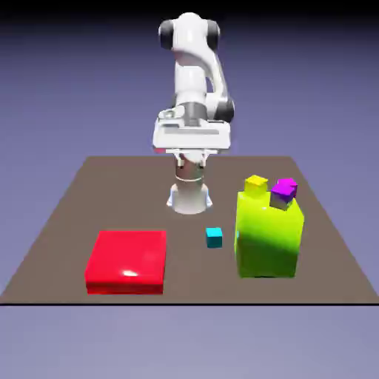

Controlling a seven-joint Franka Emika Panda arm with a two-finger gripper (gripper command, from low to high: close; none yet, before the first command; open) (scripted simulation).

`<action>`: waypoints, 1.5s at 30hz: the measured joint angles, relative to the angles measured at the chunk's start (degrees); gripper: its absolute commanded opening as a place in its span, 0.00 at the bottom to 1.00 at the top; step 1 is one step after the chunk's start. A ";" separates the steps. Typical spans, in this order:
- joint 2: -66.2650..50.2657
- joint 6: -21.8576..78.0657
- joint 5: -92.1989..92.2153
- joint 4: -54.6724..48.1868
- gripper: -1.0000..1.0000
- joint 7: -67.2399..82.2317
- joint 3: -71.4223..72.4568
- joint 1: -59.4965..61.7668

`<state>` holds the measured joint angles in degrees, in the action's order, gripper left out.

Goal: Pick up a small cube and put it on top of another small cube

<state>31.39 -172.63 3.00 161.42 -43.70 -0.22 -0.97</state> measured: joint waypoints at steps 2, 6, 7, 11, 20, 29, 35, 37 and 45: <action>-2.11 2.28 4.98 0.70 0.50 -2.05 -0.37 -0.46; -6.32 6.83 14.95 2.10 0.50 -6.16 -1.10 -1.39; -7.37 7.97 17.44 2.44 0.50 -7.19 -1.29 -1.62; -11.58 12.52 27.41 3.84 0.50 -11.30 -2.03 -2.55; -21.06 22.76 49.84 6.98 0.50 -20.54 -3.68 -4.63; -30.59 28.21 68.24 7.34 0.50 -22.14 -3.63 -6.50; -42.17 26.15 83.18 2.75 0.50 -10.35 -0.48 -8.64; -44.17 25.79 85.76 1.96 0.00 -8.32 0.07 -9.00; -32.60 27.83 70.91 6.54 0.00 -20.04 -3.05 -6.69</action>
<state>-1.21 -144.80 73.91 167.96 -63.73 -3.27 -7.66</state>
